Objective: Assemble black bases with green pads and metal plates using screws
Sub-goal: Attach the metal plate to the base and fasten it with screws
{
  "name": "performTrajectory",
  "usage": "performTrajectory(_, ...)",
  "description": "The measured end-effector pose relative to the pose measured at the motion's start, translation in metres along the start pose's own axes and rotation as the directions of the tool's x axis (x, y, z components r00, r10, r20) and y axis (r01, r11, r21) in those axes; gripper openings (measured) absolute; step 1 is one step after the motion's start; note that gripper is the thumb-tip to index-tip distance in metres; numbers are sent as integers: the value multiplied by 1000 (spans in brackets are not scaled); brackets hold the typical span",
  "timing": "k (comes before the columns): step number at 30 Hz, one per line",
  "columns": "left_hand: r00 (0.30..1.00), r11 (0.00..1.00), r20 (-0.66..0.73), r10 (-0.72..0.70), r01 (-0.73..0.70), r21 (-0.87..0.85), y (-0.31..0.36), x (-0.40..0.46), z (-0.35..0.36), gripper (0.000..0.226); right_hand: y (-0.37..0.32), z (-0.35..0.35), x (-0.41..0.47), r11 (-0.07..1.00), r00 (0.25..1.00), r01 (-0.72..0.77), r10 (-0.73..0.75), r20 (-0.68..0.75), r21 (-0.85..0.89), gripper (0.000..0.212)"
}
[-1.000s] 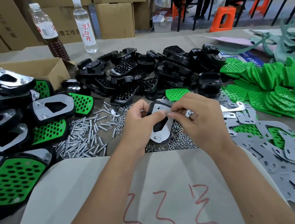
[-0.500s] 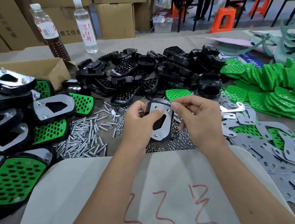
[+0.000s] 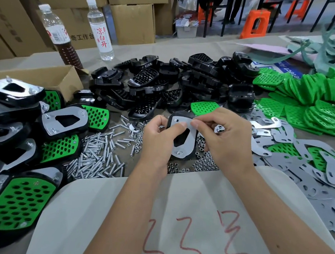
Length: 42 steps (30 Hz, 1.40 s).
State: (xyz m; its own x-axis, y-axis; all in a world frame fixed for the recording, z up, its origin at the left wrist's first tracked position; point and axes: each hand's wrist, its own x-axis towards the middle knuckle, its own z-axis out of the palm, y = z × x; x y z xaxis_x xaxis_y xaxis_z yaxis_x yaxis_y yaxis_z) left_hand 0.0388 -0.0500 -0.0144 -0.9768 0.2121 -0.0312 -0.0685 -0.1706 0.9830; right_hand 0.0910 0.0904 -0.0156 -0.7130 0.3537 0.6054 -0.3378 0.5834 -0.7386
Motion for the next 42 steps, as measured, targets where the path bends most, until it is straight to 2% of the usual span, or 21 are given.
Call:
performTrajectory(3,1000,1000,-4,-15,15,-14,0,0,0,43,0,1,-1,999,1000,-21,20,22,32,4)
performTrajectory(7,1000,1000,-13,-12,12,-5,0,-1,0,45,2,-4,3,998,995,56,-53,85,-32,3)
performTrajectory(11,1000,1000,-7,-9,9,19,0,-1,0,44,4,-6,5,998,992,64,-60,109,-28,9)
performTrajectory(17,1000,999,2,-20,20,27,2,-2,-1,41,4,-6,5,998,995,47,-50,91,33,2)
performTrajectory(20,999,1000,38,-20,20,-9,3,-3,-2,27,5,-6,4,992,997,-2,-7,74,128,7)
performTrajectory(25,999,999,48,-24,25,-23,5,-4,-2,24,6,-6,4,987,996,-25,11,86,156,8)
performTrajectory(29,995,998,83,-53,55,-19,6,-3,-4,33,6,-9,7,966,981,-85,38,189,243,6)
performTrajectory(35,982,994,159,-99,105,-31,11,-2,-9,25,6,-16,12,935,950,-146,41,309,323,14)
performTrajectory(42,981,996,178,-83,86,-10,10,-1,-11,19,7,-14,10,954,970,-131,67,234,268,12)
